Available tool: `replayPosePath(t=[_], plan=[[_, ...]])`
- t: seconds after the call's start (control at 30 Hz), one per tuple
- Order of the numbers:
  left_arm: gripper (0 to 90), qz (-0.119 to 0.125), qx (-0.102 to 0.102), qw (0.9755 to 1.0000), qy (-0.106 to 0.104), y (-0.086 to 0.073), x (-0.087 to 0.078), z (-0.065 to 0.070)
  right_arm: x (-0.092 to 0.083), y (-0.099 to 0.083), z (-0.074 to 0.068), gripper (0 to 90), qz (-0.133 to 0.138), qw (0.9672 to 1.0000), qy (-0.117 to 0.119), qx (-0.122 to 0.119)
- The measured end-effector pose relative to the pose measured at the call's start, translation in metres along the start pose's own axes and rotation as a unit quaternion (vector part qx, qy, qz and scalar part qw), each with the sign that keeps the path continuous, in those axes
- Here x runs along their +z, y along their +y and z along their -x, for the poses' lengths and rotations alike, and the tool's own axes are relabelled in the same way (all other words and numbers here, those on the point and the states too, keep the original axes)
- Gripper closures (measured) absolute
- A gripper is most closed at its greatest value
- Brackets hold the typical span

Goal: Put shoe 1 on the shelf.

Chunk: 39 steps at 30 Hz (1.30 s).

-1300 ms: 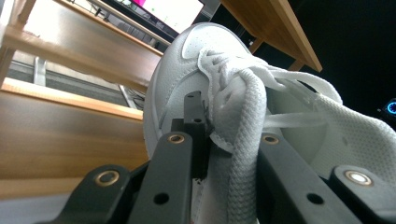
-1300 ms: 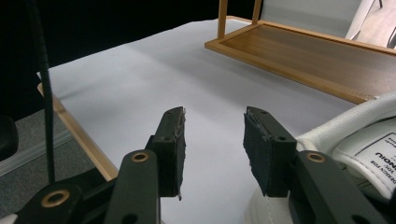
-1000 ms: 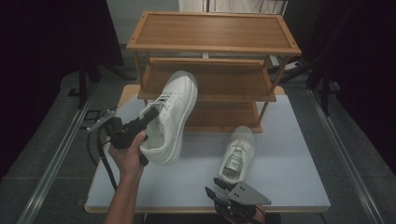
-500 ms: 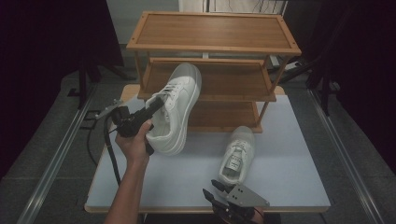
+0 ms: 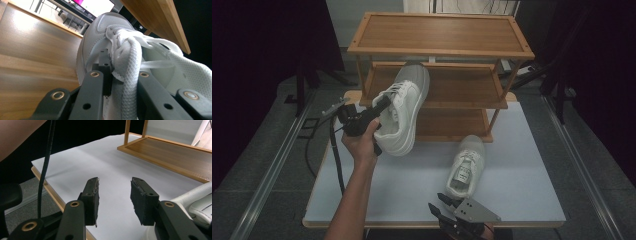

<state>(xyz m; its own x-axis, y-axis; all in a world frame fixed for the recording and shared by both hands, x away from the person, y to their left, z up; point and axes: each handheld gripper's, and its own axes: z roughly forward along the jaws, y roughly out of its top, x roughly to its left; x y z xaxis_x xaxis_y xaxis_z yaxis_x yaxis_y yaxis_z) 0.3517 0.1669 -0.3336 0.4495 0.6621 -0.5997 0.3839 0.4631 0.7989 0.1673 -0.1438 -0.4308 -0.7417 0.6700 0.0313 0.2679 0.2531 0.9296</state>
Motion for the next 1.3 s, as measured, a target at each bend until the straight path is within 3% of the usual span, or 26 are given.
replayPosePath(t=[0.53,0.87,1.3], plan=[[82.4,-0.001,-0.01,0.9998,0.017,0.006,0.031,-0.002,-0.003,0.002,0.0,57.9,0.004,1.0,0.002,0.0],[82.4,-0.006,-0.003,0.9996,0.026,0.011,0.05,-0.001,-0.005,0.006,0.002,57.8,0.011,0.9999,0.0,0.001],[82.3,0.017,-0.02,0.9985,0.049,0.015,0.075,-0.001,-0.009,0.008,0.002,57.7,0.015,0.9999,0.0,0.003]])
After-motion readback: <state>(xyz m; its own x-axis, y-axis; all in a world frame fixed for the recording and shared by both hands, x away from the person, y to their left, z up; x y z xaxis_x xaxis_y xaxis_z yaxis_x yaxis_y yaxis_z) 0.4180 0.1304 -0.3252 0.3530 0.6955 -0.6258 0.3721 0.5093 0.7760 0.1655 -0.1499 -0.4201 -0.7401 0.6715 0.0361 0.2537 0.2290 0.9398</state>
